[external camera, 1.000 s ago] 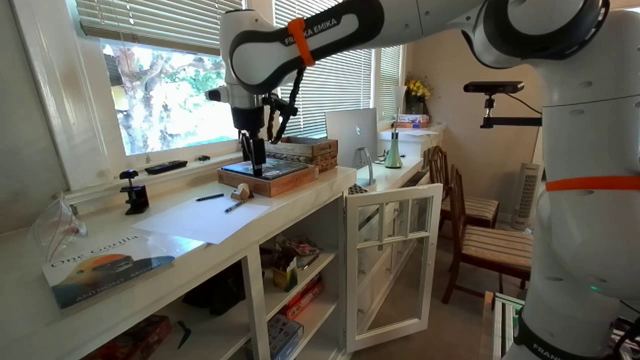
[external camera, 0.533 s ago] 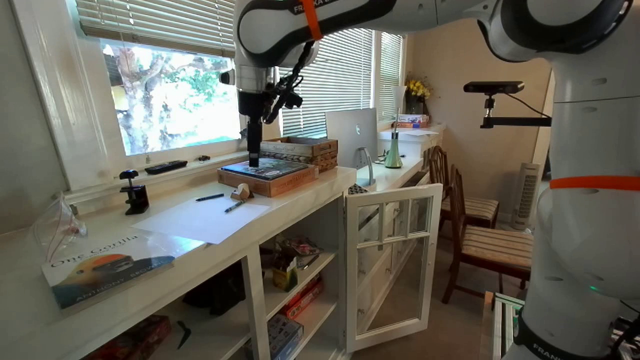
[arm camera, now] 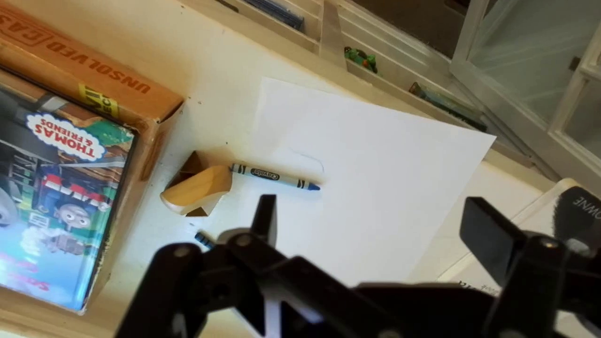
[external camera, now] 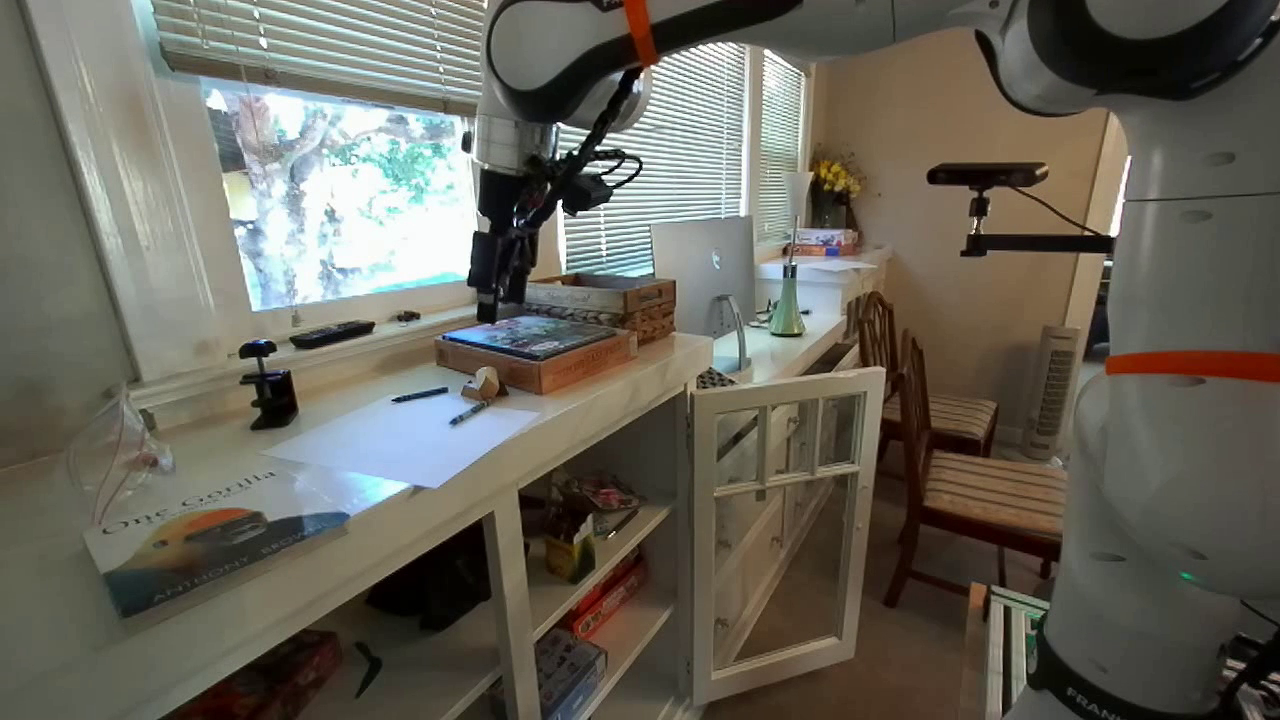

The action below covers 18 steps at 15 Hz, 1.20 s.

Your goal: Draw some things on the paper with the crayon

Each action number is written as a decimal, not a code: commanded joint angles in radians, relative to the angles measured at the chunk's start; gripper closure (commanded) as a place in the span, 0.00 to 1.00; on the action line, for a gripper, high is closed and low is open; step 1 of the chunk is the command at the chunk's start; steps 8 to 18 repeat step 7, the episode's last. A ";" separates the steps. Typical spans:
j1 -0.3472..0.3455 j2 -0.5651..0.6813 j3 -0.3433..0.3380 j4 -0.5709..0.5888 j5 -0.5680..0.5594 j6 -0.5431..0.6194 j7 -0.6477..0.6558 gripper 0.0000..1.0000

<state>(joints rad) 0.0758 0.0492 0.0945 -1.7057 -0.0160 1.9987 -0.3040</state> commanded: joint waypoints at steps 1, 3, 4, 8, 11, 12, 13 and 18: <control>-0.002 -0.062 -0.008 -0.088 0.012 0.082 0.050 0.00; 0.002 -0.016 -0.005 -0.019 -0.001 0.033 0.030 0.00; 0.002 -0.016 -0.005 -0.018 -0.001 0.033 0.030 0.00; 0.002 -0.015 -0.005 -0.018 -0.001 0.033 0.030 0.00; 0.002 -0.015 -0.005 -0.018 -0.001 0.033 0.030 0.00; 0.002 -0.015 -0.005 -0.018 -0.001 0.033 0.030 0.00; 0.002 -0.015 -0.005 -0.018 -0.001 0.033 0.030 0.00; 0.002 -0.015 -0.005 -0.018 -0.001 0.033 0.030 0.00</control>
